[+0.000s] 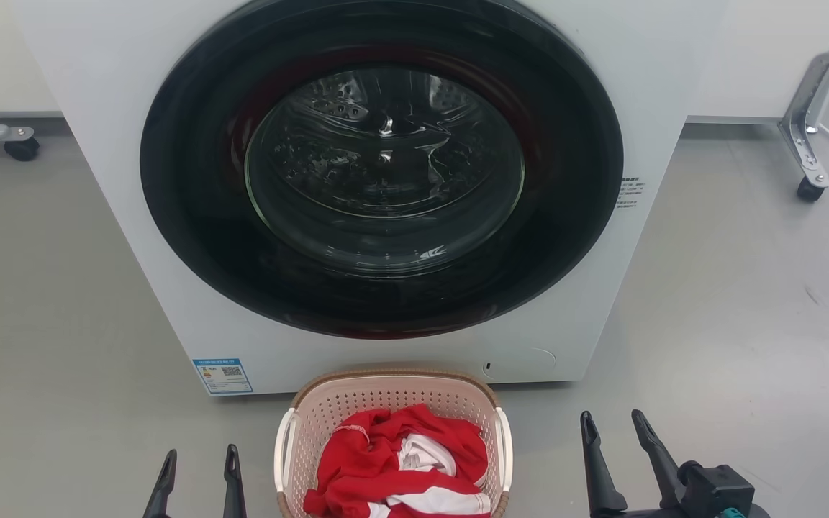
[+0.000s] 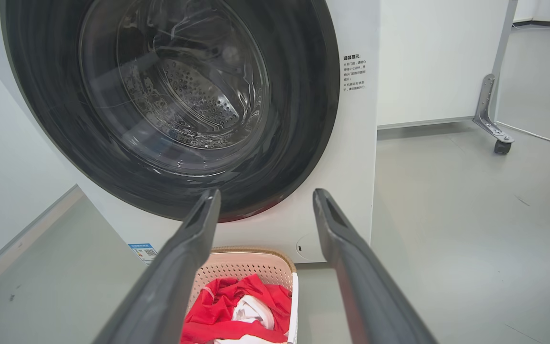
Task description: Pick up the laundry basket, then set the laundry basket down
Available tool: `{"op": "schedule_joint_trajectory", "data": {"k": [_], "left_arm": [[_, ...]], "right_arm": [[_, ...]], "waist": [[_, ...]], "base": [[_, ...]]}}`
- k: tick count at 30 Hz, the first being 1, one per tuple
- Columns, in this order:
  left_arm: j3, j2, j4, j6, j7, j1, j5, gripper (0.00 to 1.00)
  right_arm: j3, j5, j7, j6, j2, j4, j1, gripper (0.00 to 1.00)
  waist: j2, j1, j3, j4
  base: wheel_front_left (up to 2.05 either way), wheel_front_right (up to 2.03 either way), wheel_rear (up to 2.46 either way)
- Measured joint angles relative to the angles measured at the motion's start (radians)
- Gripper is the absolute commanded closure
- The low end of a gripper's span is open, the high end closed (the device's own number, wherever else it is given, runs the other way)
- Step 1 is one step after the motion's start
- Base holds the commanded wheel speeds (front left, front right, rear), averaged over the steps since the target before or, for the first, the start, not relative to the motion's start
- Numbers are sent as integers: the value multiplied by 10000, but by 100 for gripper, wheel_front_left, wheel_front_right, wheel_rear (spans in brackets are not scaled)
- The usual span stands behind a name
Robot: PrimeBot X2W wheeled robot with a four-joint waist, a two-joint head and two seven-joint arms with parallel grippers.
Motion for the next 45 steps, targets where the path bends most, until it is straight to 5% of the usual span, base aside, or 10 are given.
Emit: {"op": "schedule_joint_trajectory", "data": {"k": [8, 9, 18, 45], "left_arm": [[15, -19, -73, 0, 0, 0, 67, 0], [17, -21, -42, -2, 4, 3, 69, 100], [33, -54, 502, -105, 119, 121, -151, 100], [696, -188, 811, -731, 1221, -390, -4086, 100]], "right_arm": [[-107, -198, 0, 0, 52, -153, 46, 0], [-113, -236, 13, 2, 54, -132, 52, 100], [-232, 31, 115, 61, 61, 384, 386, 100], [-1651, 3662, 1197, 765, 167, 437, 143, 100]], "waist": [[0, 0, 48, 17], [0, 0, 53, 20], [0, 0, 58, 4], [0, 0, 66, -90]], "base": [[0, 0, 0], [0, 0, 0], [0, 0, 0], [0, 0, 0]]}}
